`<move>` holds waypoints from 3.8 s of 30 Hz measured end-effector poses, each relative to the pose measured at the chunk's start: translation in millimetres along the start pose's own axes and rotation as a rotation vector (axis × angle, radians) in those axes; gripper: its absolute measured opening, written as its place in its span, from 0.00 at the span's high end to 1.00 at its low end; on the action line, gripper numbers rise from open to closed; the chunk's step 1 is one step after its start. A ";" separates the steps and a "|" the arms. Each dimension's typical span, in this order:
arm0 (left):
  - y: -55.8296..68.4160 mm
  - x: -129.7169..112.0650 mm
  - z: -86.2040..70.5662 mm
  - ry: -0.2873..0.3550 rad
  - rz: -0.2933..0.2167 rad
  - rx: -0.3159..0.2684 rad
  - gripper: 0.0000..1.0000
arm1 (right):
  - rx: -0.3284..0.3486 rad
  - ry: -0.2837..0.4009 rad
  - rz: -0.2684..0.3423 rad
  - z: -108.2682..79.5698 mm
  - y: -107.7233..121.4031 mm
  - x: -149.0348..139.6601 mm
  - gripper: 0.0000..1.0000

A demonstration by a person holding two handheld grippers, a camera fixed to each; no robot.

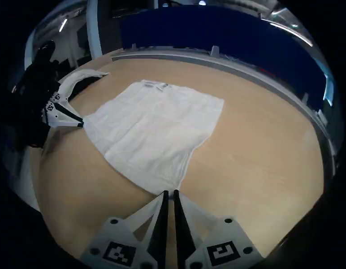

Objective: Fold towel

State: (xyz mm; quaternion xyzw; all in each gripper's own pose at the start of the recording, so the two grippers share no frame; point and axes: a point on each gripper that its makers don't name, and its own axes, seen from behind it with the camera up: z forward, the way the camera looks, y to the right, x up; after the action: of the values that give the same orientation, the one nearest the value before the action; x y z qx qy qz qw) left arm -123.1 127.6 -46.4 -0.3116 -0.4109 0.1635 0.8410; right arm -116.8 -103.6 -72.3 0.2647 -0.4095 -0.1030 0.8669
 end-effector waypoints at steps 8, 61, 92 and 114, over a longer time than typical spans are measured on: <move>-2.8 9.9 -13.1 0.017 -0.022 0.014 0.95 | 0.004 0.020 0.010 -8.7 -3.5 12.7 0.92; -9.1 70.5 -78.6 0.056 -0.186 0.052 0.95 | 0.005 0.104 0.060 -86.1 -9.1 92.6 0.92; -60.2 89.6 -11.1 -0.029 -0.303 0.090 0.95 | -0.007 0.032 0.120 9.1 52.5 124.7 0.92; -74.3 76.1 34.0 -0.105 -0.353 0.066 0.90 | 0.011 -0.041 0.154 53.7 53.5 111.1 0.91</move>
State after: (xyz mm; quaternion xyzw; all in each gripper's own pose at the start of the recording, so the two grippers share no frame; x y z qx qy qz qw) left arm -102.4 125.3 63.3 -0.1980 -0.4970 0.0425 0.8438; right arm -88.5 -122.8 57.8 0.2349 -0.4468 -0.0394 0.8623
